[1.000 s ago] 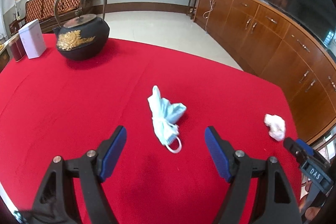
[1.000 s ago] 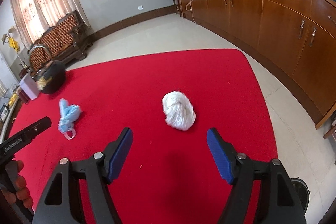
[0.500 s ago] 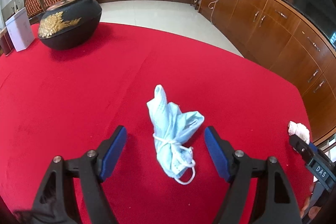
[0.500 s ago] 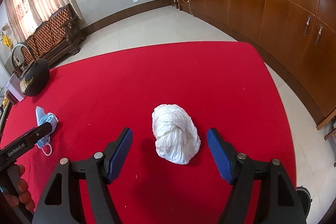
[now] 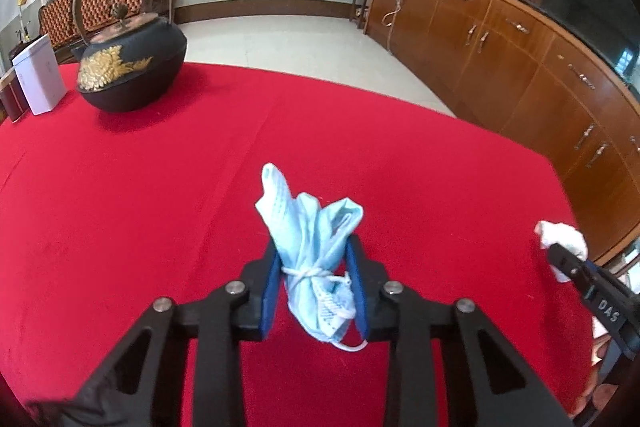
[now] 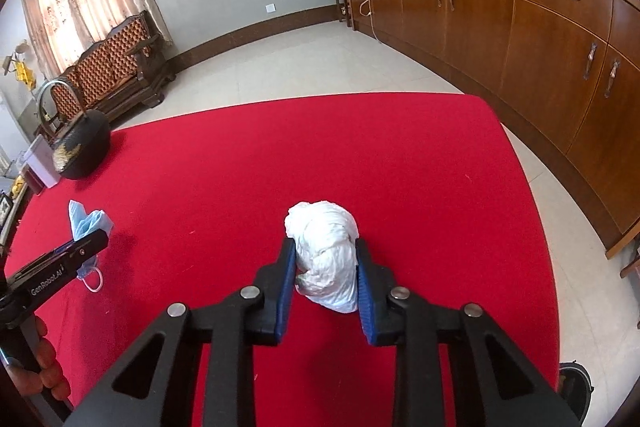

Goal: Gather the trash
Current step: 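Grasp the light blue mask with left tool while right tool grasps white plastic bag, then carry mask and bag over the black bucket and open both tools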

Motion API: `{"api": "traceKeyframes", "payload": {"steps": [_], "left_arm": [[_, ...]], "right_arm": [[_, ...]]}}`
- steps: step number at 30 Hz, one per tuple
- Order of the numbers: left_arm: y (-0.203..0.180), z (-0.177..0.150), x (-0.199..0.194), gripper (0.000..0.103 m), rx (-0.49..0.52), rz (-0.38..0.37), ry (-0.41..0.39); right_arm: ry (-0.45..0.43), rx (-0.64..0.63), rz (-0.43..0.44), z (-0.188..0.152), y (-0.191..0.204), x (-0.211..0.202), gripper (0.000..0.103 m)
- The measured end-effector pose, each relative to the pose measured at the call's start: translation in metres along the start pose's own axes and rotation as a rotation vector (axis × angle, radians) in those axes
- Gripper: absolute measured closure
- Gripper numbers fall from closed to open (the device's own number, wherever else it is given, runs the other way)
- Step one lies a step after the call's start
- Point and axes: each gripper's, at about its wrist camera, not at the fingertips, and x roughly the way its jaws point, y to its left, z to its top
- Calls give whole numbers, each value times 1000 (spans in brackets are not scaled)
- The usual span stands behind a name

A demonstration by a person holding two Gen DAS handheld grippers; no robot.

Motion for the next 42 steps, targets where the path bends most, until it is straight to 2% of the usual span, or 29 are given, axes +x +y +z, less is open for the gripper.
{"api": "traceKeyframes", "payload": {"steps": [7, 22, 31, 42], "left_arm": [[-11, -25, -58, 71, 34, -64, -35], [-89, -88, -142, 71, 149, -217, -63], [-129, -119, -160, 71, 218, -293, -39], [-211, -159, -174, 71, 348, -422, 12]], "right_arm": [[-23, 24, 43, -31, -7, -59, 74], [-99, 80, 62, -124, -34, -207, 73], [-133, 147, 21, -175, -78, -271, 73], [-163, 267, -84, -221, -149, -324, 73]]}}
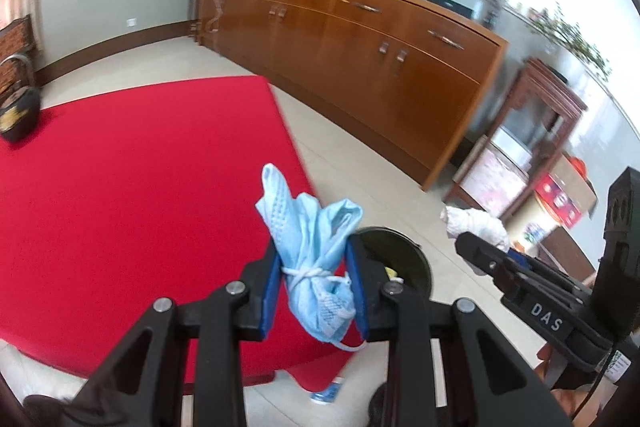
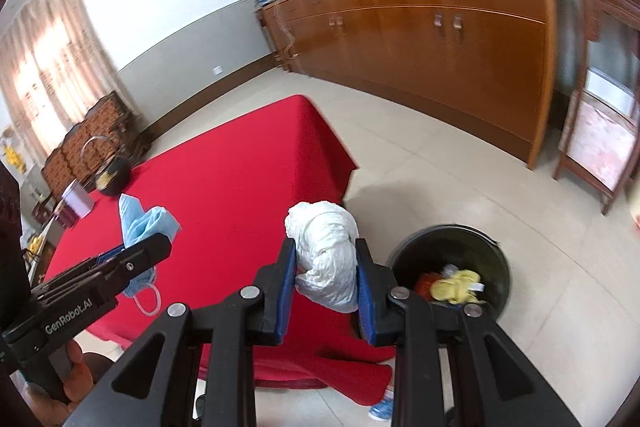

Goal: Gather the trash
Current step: 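Carry mask and bag over the black bucket and open both tools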

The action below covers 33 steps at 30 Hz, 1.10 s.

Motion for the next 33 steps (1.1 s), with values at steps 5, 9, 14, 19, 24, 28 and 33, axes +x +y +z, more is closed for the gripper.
{"api": "traceKeyframes", "payload": {"steps": [5, 9, 14, 19, 24, 28, 33], "left_arm": [[-38, -7, 14, 71, 49, -56, 33], [-60, -14, 23, 71, 84, -88, 59], [-81, -24, 36, 71, 112, -115, 95], [-99, -29, 52, 71, 126, -124, 128], [-109, -32, 66, 71, 130, -122, 160], [-114, -33, 78, 71, 125, -112, 179], [-119, -30, 95, 71, 127, -101, 203]], "right_arm": [[-3, 59, -59, -12, -43, -19, 73], [-10, 98, -97, -19, -71, -30, 73], [-10, 137, -129, -24, -101, -39, 73], [0, 170, -154, -26, -122, -37, 73], [25, 185, -161, -22, -140, -25, 73], [51, 182, -163, -17, -149, -7, 73], [90, 198, -164, -10, -162, 17, 73]]}}
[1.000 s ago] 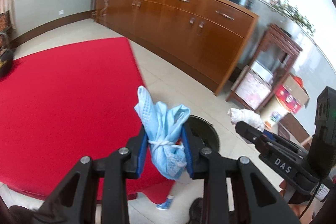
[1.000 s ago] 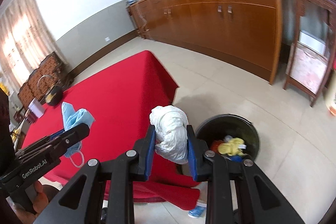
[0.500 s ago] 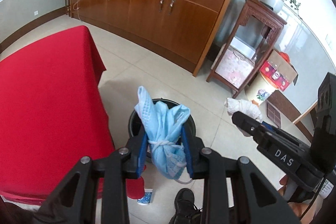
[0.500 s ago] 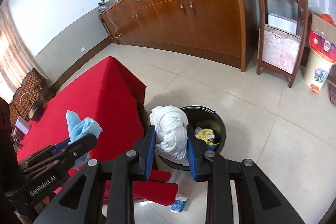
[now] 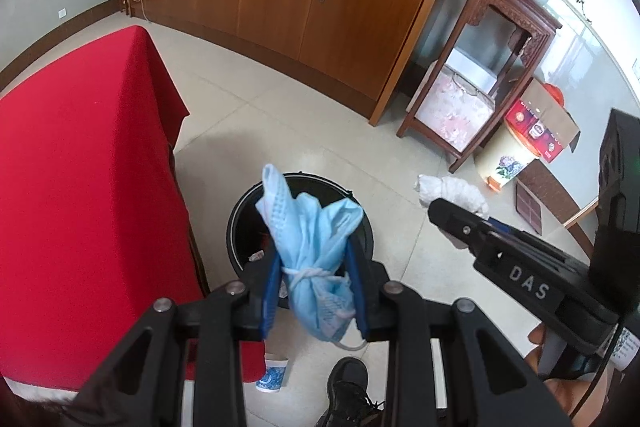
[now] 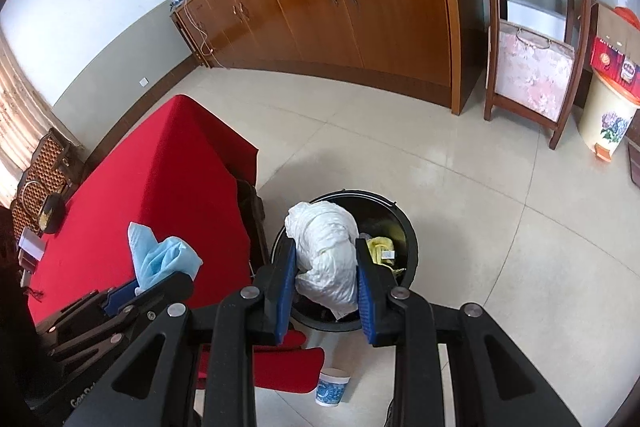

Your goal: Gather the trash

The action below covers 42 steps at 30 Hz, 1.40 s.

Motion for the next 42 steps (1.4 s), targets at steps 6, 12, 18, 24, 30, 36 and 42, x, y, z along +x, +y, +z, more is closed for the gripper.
{"api": "traceKeyframes", "payload": {"steps": [6, 12, 18, 24, 30, 36, 42], "left_arm": [[-1, 8, 21, 71, -16, 15, 34], [1, 14, 41, 69, -24, 44, 64], [7, 20, 50, 62, -38, 55, 66], [13, 25, 52, 38, -62, 48, 48], [19, 31, 45, 34, -72, 55, 20], [26, 35, 26, 34, -76, 67, -24], [35, 31, -11, 34, -99, 90, -83]], "right_arm": [[45, 17, -23, 12, -6, 30, 73], [108, 27, -41, 26, -11, 67, 73], [139, 53, -31, 34, -11, 89, 71], [148, 71, -23, 37, -12, 99, 62], [111, 83, -59, 40, -12, 95, 50], [46, 57, -84, 44, -5, 82, 50], [55, 2, -71, 39, 11, 80, 50]]}}
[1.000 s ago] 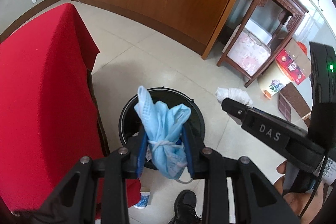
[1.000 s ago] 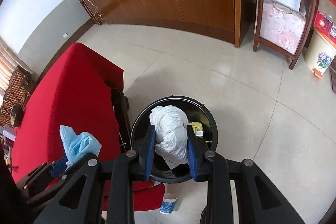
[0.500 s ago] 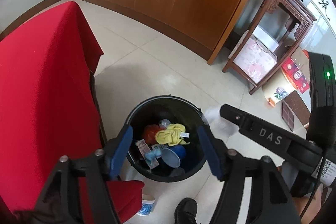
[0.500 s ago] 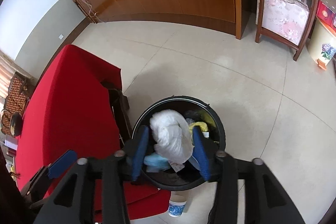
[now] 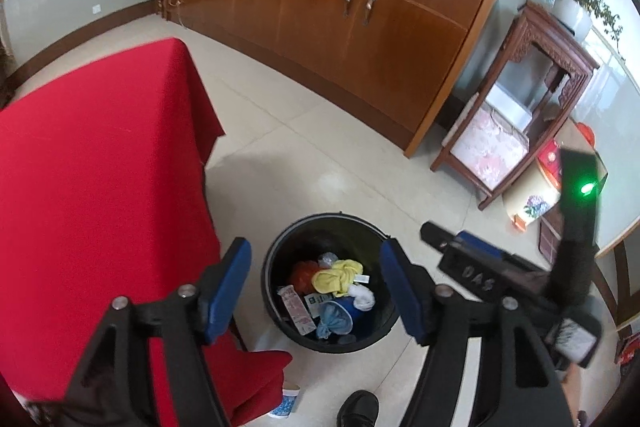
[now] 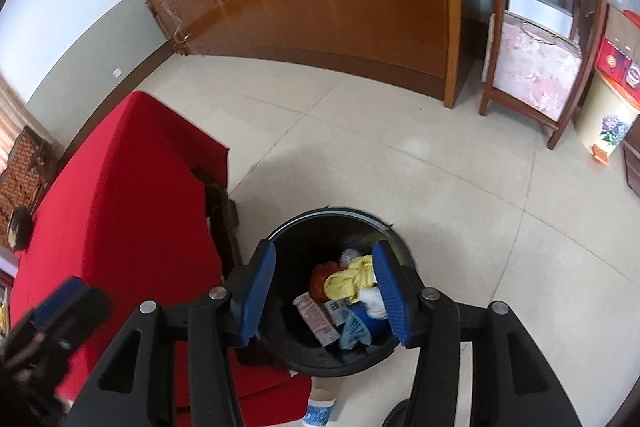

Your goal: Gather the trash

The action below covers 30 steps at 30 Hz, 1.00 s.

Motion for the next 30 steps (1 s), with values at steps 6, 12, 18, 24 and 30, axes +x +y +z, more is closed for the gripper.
{"api": "traceKeyframes", "payload": {"steps": [6, 12, 18, 24, 30], "left_arm": [[17, -12, -48, 34, -26, 36, -59], [41, -35, -101, 26, -56, 93, -121], [63, -65, -154, 21, -76, 141, -171], [80, -92, -201, 13, -107, 207, -230], [98, -111, -236, 11, -163, 259, -275]], "right_arm": [[33, -70, 73, -28, 32, -15, 49], [25, -126, 144, -73, 66, -61, 39], [-9, -196, 185, -110, 94, -125, 32], [-140, -303, 183, -148, 131, -204, 19], [-222, -335, 184, -181, 157, -259, 16]]}}
